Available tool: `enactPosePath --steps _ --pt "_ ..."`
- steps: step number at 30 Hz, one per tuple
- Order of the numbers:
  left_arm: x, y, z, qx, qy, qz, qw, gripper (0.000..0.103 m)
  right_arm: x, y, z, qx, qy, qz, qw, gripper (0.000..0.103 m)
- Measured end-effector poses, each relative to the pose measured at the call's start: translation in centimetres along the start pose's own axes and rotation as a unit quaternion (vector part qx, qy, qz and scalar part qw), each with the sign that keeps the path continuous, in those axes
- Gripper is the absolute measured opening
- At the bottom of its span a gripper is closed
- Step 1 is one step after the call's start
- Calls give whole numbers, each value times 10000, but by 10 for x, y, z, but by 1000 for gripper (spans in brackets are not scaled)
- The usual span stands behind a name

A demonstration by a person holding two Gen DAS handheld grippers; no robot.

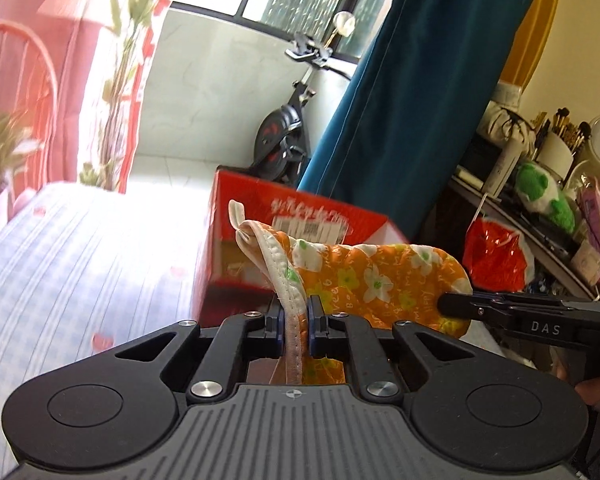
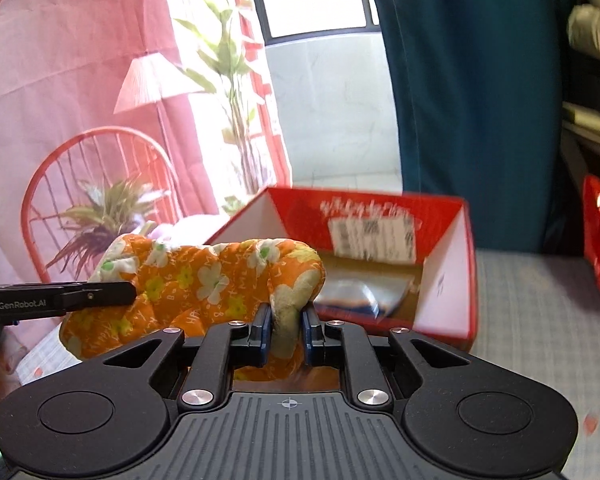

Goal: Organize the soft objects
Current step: 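Carry the orange cloth over the red box, lower it inside, open both grippers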

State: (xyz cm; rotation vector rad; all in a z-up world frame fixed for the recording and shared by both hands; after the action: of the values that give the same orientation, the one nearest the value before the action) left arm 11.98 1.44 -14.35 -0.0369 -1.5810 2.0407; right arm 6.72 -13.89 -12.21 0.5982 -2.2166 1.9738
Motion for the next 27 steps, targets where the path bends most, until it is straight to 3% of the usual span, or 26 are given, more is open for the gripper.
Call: enactPosePath --steps 13,27 --pt "-68 -47 16 -294 90 203 9993 12 -45 -65 45 301 315 293 9986 14" --pt "-141 -37 -5 -341 -105 -432 9984 12 -112 -56 78 211 520 -146 9983 14"
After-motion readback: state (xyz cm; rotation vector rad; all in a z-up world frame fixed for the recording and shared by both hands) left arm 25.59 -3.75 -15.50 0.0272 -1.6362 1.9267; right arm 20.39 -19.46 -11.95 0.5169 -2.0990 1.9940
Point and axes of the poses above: each gripper's, at about its wrist camera, not at the fingertips, and x roughly against the way its jaws point, z to its right, y to its underside, the point moved 7 cm from there along -x, roughly the way its jaws point, and after that the axes turned 13 degrees about z, right-handed, at the moved point
